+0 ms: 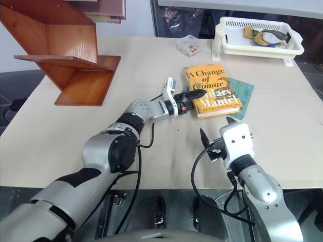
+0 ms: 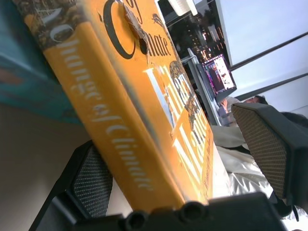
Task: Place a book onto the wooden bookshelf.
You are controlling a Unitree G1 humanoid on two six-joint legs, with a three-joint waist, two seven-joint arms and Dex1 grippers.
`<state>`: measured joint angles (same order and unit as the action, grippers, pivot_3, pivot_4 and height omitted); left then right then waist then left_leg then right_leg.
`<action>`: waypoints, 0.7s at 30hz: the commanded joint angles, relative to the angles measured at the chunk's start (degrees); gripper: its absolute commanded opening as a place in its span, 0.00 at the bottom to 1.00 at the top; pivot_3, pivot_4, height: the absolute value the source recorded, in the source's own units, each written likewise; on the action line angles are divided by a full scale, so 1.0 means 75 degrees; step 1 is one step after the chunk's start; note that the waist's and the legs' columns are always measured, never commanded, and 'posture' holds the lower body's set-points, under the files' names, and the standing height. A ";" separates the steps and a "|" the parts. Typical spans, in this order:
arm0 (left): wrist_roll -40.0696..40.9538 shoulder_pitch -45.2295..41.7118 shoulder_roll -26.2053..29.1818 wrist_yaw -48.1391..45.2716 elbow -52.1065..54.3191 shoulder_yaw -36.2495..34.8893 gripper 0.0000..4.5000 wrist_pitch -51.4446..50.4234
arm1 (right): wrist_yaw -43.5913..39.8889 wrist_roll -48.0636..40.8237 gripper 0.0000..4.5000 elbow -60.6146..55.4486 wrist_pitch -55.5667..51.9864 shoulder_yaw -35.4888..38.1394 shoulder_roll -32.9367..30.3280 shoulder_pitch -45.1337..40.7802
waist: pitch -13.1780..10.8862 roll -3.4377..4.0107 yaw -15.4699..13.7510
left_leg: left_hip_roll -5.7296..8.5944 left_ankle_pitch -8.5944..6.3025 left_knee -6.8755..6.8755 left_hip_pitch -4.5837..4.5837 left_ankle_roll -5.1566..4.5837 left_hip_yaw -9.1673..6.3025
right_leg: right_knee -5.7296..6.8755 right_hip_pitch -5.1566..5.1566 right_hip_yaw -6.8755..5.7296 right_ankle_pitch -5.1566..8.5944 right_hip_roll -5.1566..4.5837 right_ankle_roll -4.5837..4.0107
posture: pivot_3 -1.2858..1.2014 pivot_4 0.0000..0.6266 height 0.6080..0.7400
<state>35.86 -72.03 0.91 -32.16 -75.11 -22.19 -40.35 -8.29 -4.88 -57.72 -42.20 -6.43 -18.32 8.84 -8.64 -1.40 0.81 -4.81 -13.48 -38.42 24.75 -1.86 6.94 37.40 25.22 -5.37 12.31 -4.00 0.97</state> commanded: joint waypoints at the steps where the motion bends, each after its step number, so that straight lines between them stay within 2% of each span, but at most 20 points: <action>1: -0.0164 -0.0241 -0.0127 0.0036 -0.0100 -0.0294 1.00 0.0362 | 0.0294 -0.0036 0.99 -0.0304 0.0379 -0.0146 -0.0111 0.0094 | 0.0000 -0.0001 -0.0003 | 0.0000 0.0000 0.0000 0.0000 0.0000 -0.0002 | 0.0000 0.0000 0.0000 0.0000 0.0000 0.0000 | 0.52 0.24 1.00; 5: -0.0261 -0.0246 -0.0155 0.0225 -0.0181 -0.0557 1.00 0.0488 | 0.0587 -0.0040 0.99 -0.0304 0.0443 -0.0307 -0.0165 0.0114 | -0.0001 -0.0002 -0.0004 | 0.0001 0.0000 -0.0001 0.0001 -0.0001 -0.0001 | 0.0000 0.0000 0.0002 0.0000 0.0000 0.0000 | 0.52 0.24 1.00; 6: -0.0281 -0.0239 -0.0159 0.0264 -0.0192 -0.0626 0.87 0.0492 | 0.0645 -0.0048 1.00 -0.0304 0.0443 -0.0332 -0.0181 0.0108 | -0.0001 -0.0002 -0.0005 | 0.0002 0.0000 -0.0001 0.0001 -0.0001 -0.0002 | -0.0001 0.0000 0.0001 0.0000 0.0000 0.0000 | 0.52 0.24 1.00; 7: -0.0294 -0.0225 -0.0164 0.0339 -0.0205 -0.0696 0.82 0.0510 | 0.0697 -0.0050 1.00 -0.0304 0.0440 -0.0353 -0.0207 0.0098 | -0.0001 -0.0002 -0.0006 | 0.0002 0.0000 -0.0001 0.0001 -0.0001 -0.0002 | 0.0000 0.0000 0.0001 0.0000 0.0000 0.0000 | 0.52 0.24 1.00; 8: -0.0256 -0.0206 -0.0170 0.0424 -0.0220 -0.0806 0.72 0.0511 | 0.0746 -0.0055 1.00 -0.0304 0.0445 -0.0368 -0.0238 0.0091 | -0.0001 -0.0002 -0.0006 | 0.0002 0.0000 -0.0001 0.0001 -0.0001 -0.0002 | 0.0000 0.0000 0.0001 0.0000 0.0000 0.0000 | 0.52 0.24 1.00; 12: -0.0125 -0.0159 -0.0198 0.0668 -0.0252 -0.1207 0.26 0.0434 | 0.0904 -0.0124 1.00 -0.0304 0.0472 -0.0364 -0.0400 0.0091 | -0.0002 -0.0004 -0.0010 | 0.0003 0.0000 -0.0001 0.0002 -0.0001 -0.0003 | 0.0000 -0.0001 0.0001 0.0000 0.0000 0.0000 | 0.52 0.24 1.00; 14: 0.0081 -0.0215 -0.0026 0.0672 -0.0209 -0.1523 0.15 0.0030 | 0.0931 -0.0230 1.00 -0.0304 0.0481 -0.0282 -0.0534 0.0104 | -0.0003 -0.0005 -0.0008 | 0.0003 0.0000 -0.0001 0.0001 -0.0001 -0.0003 | 0.0000 -0.0001 0.0001 0.0000 0.0000 0.0000 | 0.52 0.24 1.00; 18: 0.0404 -0.0272 0.0384 0.0722 -0.0043 -0.1943 0.15 -0.0884 | 0.0933 -0.0539 1.00 -0.0304 0.0463 -0.0085 -0.0786 0.0046 | -0.0003 -0.0006 0.0023 | 0.0003 0.0000 -0.0002 -0.0001 -0.0001 -0.0002 | 0.0006 0.0000 0.0004 0.0000 0.0001 0.0000 | 0.52 0.24 1.00; 21: 0.0535 -0.0278 0.0824 0.0456 0.0403 -0.1909 0.15 -0.1838 | 0.0890 -0.0811 1.00 -0.0304 0.0383 0.0072 -0.0970 -0.0070 | -0.0004 -0.0007 0.0014 | 0.0003 0.0001 -0.0004 -0.0003 -0.0001 -0.0005 | 0.0017 0.0001 0.0003 0.0001 0.0001 -0.0001 | 0.52 0.24 1.00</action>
<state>38.11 -72.06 6.17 -26.60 -75.64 -35.95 -50.77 -1.79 -9.69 -57.72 -39.88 -7.61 -25.08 9.15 -8.68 -1.45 0.91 -4.79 -13.47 -38.46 24.72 -1.87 6.90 37.54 25.22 -5.35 12.32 -4.00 0.96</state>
